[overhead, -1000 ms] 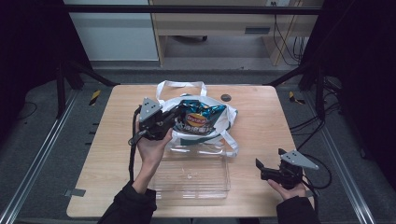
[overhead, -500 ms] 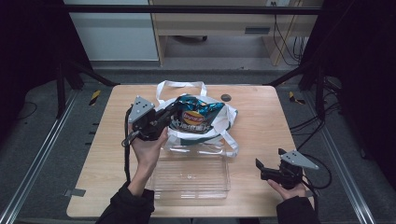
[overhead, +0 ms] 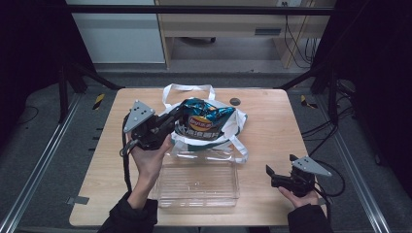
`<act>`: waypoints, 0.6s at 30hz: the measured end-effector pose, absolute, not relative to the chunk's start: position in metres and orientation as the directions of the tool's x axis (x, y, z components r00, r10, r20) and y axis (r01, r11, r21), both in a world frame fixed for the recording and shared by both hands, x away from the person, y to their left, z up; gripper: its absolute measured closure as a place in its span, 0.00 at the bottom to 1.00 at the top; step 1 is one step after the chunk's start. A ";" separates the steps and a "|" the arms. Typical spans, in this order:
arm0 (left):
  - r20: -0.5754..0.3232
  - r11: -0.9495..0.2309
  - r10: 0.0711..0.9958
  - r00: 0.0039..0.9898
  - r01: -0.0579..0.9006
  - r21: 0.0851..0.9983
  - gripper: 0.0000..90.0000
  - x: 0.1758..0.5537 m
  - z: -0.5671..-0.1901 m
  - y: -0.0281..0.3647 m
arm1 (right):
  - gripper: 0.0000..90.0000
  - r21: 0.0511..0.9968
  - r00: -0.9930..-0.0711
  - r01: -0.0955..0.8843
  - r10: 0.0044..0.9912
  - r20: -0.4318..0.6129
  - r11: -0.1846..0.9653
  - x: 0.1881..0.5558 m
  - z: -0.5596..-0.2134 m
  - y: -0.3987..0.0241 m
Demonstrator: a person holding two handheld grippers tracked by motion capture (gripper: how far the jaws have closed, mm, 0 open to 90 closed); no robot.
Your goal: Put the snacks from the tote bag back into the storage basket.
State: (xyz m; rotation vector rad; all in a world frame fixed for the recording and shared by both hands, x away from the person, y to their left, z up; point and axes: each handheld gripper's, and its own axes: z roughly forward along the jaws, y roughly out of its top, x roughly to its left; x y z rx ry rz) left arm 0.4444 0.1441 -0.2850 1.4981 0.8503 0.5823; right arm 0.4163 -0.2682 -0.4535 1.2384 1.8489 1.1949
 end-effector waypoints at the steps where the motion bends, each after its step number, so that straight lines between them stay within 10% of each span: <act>1: -0.124 0.028 0.789 0.602 0.167 0.986 1.00 0.442 -0.284 0.145 | 0.06 0.912 -0.380 0.379 0.925 0.000 0.156 0.416 -0.453 -0.268; 18: -0.122 0.018 0.772 0.624 0.170 0.985 1.00 0.415 -0.290 0.153 | 0.06 0.912 -0.376 0.378 0.927 -0.004 0.157 0.416 -0.453 -0.269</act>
